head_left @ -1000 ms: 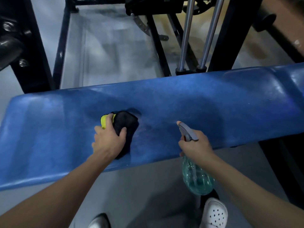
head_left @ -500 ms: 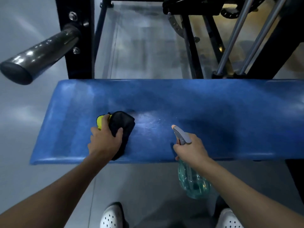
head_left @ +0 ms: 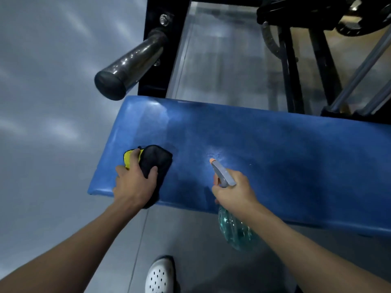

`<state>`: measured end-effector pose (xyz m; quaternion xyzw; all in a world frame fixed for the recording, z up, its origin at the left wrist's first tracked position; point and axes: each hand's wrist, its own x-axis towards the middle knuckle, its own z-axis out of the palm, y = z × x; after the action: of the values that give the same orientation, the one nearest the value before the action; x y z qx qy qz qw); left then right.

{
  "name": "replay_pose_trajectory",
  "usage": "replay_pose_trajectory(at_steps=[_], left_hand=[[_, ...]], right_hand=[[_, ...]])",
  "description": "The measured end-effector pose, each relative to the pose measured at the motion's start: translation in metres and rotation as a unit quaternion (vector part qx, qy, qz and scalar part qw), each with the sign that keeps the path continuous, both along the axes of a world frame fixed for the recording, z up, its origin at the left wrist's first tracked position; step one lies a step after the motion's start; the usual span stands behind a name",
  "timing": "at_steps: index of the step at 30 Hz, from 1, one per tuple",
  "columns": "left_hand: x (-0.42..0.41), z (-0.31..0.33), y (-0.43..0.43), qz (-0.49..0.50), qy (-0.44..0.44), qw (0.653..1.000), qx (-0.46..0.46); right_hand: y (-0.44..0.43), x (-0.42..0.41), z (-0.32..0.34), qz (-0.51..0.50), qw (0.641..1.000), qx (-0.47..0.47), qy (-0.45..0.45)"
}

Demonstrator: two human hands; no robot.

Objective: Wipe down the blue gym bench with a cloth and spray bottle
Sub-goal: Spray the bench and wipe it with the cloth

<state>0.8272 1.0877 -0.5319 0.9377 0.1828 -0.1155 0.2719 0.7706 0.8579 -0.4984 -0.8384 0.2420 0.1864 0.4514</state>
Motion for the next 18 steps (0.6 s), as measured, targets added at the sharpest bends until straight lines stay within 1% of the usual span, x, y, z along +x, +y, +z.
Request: replay_pose_trajectory(at_steps=[2,5,11,18], left_hand=[[0.000,0.000,0.014,0.012,-0.002,1.000,0.000],[-0.001,0.001,0.033,0.028,-0.008,1.000,0.003],[0.001,-0.001,0.062,0.032,-0.006,0.999,0.001],[-0.004,-0.002,0.091,0.035,-0.016,0.999,-0.006]], right_hand=[[0.014,0.007,-0.001,0.014,1.000,0.023,-0.010],[0.035,0.016,-0.003,0.003,0.998,0.056,-0.013],[0.076,0.027,-0.006,0.038,0.999,0.012,-0.012],[0.112,0.036,-0.016,0.060,0.997,0.035,-0.046]])
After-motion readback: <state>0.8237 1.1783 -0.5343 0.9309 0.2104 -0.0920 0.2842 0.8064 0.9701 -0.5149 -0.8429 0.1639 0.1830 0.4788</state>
